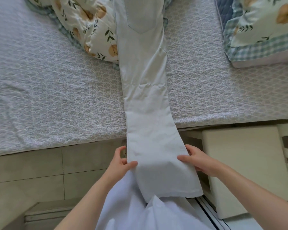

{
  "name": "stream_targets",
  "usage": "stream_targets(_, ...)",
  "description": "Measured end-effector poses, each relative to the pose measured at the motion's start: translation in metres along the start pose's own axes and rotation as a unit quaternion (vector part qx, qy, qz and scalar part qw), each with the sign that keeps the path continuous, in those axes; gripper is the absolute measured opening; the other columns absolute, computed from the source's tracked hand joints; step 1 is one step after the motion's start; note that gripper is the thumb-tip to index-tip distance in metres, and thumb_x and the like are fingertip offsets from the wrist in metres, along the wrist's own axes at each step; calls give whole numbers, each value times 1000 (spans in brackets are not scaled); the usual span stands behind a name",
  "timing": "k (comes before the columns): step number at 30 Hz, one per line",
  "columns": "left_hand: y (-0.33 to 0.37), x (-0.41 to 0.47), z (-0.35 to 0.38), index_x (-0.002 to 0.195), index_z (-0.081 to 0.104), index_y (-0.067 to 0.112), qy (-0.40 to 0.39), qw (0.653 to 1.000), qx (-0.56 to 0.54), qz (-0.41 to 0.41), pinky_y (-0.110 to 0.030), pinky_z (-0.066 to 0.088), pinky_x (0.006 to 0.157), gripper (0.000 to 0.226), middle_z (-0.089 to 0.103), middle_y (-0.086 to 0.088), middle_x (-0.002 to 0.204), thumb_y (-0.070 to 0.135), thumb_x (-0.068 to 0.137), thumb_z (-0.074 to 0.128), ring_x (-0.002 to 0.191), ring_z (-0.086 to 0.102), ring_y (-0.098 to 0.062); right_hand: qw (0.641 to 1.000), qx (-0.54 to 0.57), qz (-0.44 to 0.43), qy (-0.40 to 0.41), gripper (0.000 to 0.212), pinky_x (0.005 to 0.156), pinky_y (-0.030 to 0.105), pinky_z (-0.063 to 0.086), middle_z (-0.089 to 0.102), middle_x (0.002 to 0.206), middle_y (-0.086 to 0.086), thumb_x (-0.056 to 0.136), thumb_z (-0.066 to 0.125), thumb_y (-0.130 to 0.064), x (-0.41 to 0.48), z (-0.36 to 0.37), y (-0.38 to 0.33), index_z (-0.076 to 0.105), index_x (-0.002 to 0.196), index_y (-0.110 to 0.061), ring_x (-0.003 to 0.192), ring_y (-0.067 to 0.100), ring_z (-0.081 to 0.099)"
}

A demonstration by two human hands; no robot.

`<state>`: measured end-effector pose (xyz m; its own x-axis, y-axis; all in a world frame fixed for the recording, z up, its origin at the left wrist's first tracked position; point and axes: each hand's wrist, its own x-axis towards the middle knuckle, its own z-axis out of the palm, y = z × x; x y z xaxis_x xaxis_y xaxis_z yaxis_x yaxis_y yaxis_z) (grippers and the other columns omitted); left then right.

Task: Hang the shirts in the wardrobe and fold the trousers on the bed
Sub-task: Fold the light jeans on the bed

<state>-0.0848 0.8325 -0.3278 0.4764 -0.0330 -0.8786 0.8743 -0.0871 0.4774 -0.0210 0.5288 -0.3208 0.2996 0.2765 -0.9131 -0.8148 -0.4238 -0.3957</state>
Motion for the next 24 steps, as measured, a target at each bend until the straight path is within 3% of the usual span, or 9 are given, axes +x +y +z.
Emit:
stream_targets(2,1,-5,3,136,15,36,7,1000,-4,6,-37,56,87,77,76,-5,99,8,88,70,94,72,-21,1000,-11,4,20,32,84,44,58,69,112,0,90,65,-29,-4,3,-2,53,119,-21,98,18,70)
stream_targets(5,8,-9,8,133,15,40,1,1000,-17,1,-34,59,67,74,74,-8,104,6,91,65,90,72,-21,998,-39,6,54,22,82,44,56,70,103,7,96,54,-35,-6,6,-10,51,111,-19,94,24,69)
stream_targets(8,15,-9,13,129,31,35,9,1000,1,-7,-27,54,55,51,72,-10,105,10,95,59,79,69,-19,994,-61,6,85,22,73,36,53,66,100,5,98,47,-41,-6,6,-17,48,105,-20,87,19,66)
stream_targets(11,20,-5,16,115,52,20,45,998,33,-16,-26,47,48,19,62,-13,86,14,96,56,62,55,-16,991,-83,-4,109,24,71,34,54,66,101,7,98,48,-41,-2,5,-23,45,111,-21,86,18,67)
stream_targets(14,23,10,11,102,59,8,74,995,59,-43,-22,39,46,9,58,-12,78,13,94,59,58,49,-17,988,-75,-15,133,29,70,37,54,69,97,12,96,53,-33,5,1,-31,37,120,-35,89,27,68)
stream_targets(16,29,20,4,95,62,7,70,994,53,-66,-21,38,47,6,60,-11,74,12,92,62,55,49,-18,991,-58,-18,122,29,65,34,51,70,95,14,95,53,-27,9,-2,-40,43,120,-38,85,29,68)
stream_targets(20,55,40,-15,97,66,2,21,993,-10,-120,-26,48,50,9,61,-13,73,9,92,63,54,56,-18,997,6,19,80,17,56,25,50,69,93,7,95,55,-16,24,-15,-70,69,104,-12,76,17,64)
stream_targets(22,76,55,-28,100,65,-7,-4,992,-26,-123,-27,51,50,18,62,-13,69,9,92,64,54,59,-19,996,59,18,71,16,62,28,50,66,86,13,90,60,-12,37,-26,-91,70,95,0,76,20,62)
stream_targets(24,101,77,-41,88,64,-7,-8,992,-52,-115,-26,50,47,13,56,-8,56,6,91,63,48,53,-16,992,104,14,72,16,57,27,40,51,66,11,88,59,-9,52,-35,-119,63,77,1,62,18,50)
